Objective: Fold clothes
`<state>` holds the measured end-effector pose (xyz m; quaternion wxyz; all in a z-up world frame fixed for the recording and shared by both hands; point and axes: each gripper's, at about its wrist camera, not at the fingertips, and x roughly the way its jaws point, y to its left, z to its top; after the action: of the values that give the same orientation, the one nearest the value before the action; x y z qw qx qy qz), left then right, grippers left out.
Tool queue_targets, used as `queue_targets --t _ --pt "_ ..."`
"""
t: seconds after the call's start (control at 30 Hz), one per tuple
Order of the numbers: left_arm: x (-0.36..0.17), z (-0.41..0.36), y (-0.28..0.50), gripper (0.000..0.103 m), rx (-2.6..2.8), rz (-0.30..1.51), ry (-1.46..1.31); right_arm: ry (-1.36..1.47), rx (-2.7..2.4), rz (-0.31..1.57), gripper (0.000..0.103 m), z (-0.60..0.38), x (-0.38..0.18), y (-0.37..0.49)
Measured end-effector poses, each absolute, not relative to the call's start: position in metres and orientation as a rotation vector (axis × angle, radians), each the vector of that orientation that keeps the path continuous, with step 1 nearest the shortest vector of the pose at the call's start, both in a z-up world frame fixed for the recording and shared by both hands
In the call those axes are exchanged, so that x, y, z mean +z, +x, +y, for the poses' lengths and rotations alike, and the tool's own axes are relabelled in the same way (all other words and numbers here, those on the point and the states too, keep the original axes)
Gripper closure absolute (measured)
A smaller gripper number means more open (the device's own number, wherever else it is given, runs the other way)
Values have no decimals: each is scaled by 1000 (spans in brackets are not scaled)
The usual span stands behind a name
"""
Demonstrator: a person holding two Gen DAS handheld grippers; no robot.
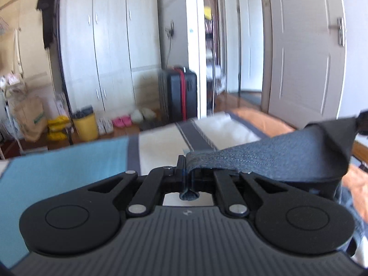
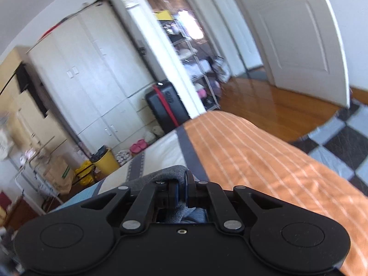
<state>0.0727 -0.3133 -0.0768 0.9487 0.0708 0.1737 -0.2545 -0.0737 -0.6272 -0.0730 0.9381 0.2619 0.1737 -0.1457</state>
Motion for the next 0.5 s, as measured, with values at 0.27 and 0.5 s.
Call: queue_targets --t 0.27,0.5 --pt "-28 -273 40 99 -501 225 97 494 -153 183 97 -595 -42 -87" --pt "23 -233 12 99 -546 166 -26 500 -103 122 97 -579 -28 -109"
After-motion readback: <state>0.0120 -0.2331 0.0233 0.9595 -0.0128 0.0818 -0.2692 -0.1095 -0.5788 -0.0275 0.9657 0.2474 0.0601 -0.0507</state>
